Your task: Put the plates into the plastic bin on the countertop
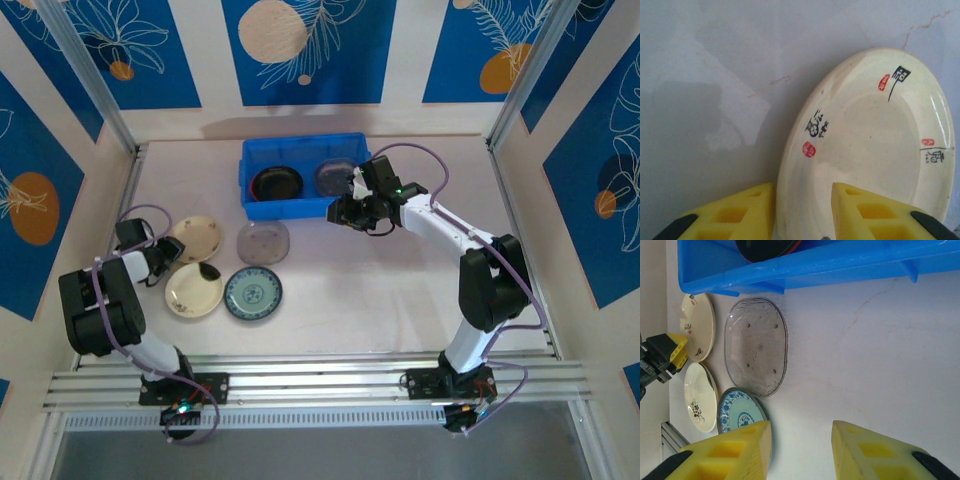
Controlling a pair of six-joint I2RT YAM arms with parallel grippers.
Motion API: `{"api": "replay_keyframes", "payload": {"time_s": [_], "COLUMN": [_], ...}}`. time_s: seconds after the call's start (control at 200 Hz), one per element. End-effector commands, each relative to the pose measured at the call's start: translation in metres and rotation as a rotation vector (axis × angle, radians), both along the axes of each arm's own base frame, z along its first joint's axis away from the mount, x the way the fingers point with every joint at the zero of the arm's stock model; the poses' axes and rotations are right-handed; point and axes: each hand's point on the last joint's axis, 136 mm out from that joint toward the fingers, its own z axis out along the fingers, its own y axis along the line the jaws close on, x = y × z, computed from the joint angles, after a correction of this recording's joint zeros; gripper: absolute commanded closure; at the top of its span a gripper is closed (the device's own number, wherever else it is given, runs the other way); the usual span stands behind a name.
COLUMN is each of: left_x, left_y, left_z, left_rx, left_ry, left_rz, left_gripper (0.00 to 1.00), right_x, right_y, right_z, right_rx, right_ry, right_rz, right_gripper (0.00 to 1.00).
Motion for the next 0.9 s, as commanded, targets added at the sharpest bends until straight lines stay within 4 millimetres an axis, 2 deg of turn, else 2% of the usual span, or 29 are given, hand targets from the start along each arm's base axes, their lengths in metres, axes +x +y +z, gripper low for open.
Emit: {"api": "replay_keyframes", "payload": {"time_s": [0.0, 0.515, 0.685, 0.74, 0.8, 0.895], "left_x": [0.011, 0.013, 0.020, 0.021, 0.020, 0.016], "left_y": [0.004, 0.002, 0.001, 0.001, 0.003, 0.005], "left_z": [0.004, -0.005, 0.008, 0.016, 0.025, 0.043], "left_rx": [-0.022, -0.040, -0.038, -0.028, -0.012, 0.017], "left_ry": [-0.038, -0.034, -0.078, -0.096, -0.112, -0.139], "left_rz": [0.007, 0.001, -0.011, -0.017, -0.014, 0.001], "left_gripper": [0.65, 0.86, 0.89, 0.91, 1.00, 1.00], "right_x": [0.002, 0.003, 0.003, 0.003, 0.003, 0.002], "right_y": [0.001, 0.001, 0.003, 0.003, 0.002, 0.001], "right_z": [-0.002, -0.001, 0.004, 0.008, 0.011, 0.018], "right_rx": [0.008, 0.013, 0.017, 0.016, 0.013, 0.010], "right_ry": [0.020, 0.027, 0.017, 0.009, -0.001, -0.019], "right_rz": [0.001, -0.005, -0.002, -0.001, 0.000, -0.001], "right_gripper": [0.62, 0.63, 0.63, 0.63, 0.63, 0.63]}}
